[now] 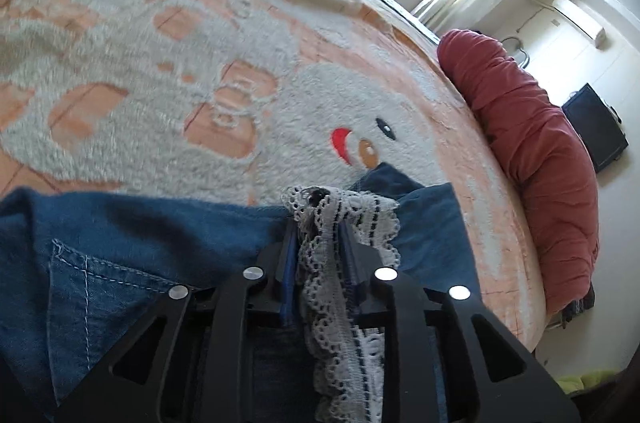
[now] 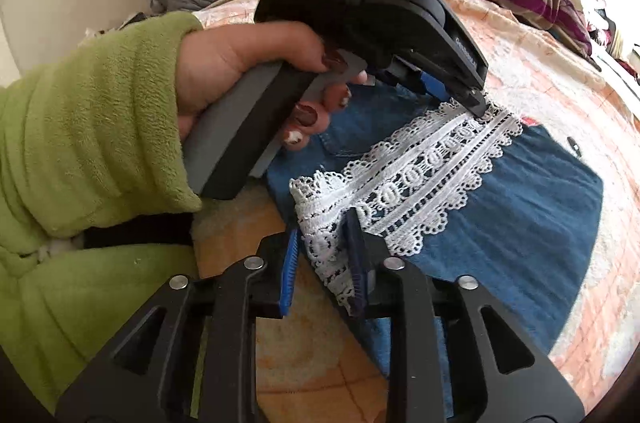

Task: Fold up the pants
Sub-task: 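Lift the lace-trimmed leg with both grippers and fold it over the shorts, then open both grippers and press the lengthwise-folded shorts flat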

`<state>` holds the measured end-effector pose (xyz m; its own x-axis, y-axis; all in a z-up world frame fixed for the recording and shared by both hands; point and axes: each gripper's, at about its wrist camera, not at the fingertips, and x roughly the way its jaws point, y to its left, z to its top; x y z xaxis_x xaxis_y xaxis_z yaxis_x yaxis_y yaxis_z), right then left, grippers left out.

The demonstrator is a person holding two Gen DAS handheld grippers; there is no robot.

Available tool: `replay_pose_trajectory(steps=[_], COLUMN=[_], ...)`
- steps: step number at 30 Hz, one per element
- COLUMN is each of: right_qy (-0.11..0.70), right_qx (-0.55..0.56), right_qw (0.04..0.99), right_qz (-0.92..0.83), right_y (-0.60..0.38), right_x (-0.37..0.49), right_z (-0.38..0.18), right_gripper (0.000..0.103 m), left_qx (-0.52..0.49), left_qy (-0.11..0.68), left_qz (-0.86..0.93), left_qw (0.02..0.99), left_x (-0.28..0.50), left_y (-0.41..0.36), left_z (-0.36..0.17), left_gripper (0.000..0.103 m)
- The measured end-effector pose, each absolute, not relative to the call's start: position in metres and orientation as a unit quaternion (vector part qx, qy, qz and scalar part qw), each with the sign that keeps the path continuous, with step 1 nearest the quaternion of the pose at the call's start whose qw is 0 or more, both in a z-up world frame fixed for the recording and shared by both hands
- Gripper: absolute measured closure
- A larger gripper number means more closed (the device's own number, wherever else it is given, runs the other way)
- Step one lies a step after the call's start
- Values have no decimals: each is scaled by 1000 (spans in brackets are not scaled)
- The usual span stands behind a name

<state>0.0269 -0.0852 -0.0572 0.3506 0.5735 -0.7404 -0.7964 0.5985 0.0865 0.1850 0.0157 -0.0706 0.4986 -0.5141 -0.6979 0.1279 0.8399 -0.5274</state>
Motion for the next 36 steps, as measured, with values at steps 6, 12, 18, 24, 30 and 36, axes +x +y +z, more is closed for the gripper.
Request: replay_pose_trajectory(steps=[6, 12, 18, 24, 30, 36], right_qy=[360, 360, 369, 380, 427, 431], right_qx=[-105, -87, -70, -69, -84, -62], right_qw=[815, 846, 863, 860, 843, 844], right_qz=[442, 383, 338, 333, 316, 314], right_y=[-110, -149, -178, -179, -179, -190], right_x=[16, 24, 30, 31, 31, 30], right_z=[-33, -26, -31, -42, -70, -75], right_gripper=[68, 56, 53, 53, 53, 53], left_qx=[-195, -146, -119, -80, -36, 16], left_qy=[437, 424, 433, 426, 440, 484], left_qz=[-177, -167, -171, -169, -182, -175], left_qw=[860, 878, 877, 885, 879, 857], left_x=[171, 140, 103, 67, 42, 42], left_y=[24, 23, 15, 5, -14, -33], left_z=[-49, -25, -19, -11, -17, -50], left_gripper=[71, 56, 43, 23, 73, 73])
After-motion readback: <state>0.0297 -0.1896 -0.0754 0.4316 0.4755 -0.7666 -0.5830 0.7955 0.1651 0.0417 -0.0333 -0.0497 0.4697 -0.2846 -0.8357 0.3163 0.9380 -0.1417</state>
